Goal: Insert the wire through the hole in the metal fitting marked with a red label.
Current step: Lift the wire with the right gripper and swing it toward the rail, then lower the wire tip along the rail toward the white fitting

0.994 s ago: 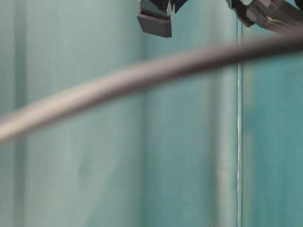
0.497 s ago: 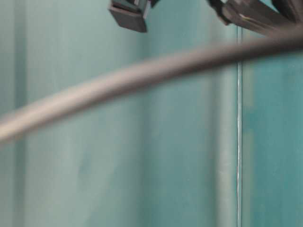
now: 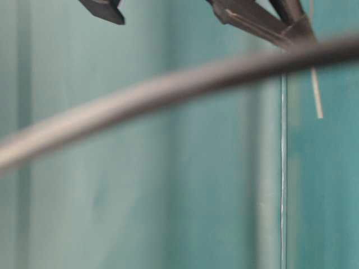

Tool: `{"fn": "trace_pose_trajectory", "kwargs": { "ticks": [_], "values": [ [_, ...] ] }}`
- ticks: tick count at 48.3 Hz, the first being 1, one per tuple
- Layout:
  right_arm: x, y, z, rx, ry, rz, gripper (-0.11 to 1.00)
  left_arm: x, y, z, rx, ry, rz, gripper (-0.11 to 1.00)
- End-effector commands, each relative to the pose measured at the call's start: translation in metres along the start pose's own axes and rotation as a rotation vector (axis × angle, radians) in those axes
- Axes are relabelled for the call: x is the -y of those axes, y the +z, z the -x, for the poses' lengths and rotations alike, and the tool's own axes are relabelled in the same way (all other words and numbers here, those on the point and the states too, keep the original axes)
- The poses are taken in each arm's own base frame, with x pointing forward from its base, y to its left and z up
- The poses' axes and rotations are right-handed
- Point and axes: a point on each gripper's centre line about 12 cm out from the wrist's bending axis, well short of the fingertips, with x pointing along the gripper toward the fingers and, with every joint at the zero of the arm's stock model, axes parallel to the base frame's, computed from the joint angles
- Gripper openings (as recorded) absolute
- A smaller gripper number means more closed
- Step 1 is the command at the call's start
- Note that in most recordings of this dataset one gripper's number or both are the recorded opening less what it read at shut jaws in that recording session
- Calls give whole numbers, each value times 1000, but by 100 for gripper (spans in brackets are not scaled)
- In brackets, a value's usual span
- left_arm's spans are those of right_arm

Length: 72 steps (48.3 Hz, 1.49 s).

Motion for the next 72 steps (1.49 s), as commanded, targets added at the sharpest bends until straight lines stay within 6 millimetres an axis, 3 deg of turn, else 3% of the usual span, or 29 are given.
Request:
{"fn": "trace_pose_trajectory", "kwargs": {
  "ticks": [1,18,27,45,72],
  "values": [
    [-3,14,7,51,12,1,-1,-1,11,-1,32,6,3,83],
    [-25,20,12,195,108,7,-1,11,15,-1,62,-40,7,83],
    [-35,11,16,280,163,-14,-1,26,14,0,102,-98,8,83],
    [-46,-11,3,315,111,2,-1,38,-19,1,93,-145,89,83],
    [-78,-50,0,307,23,-8,-1,71,-47,-21,104,-253,67,83]
  ]
}}
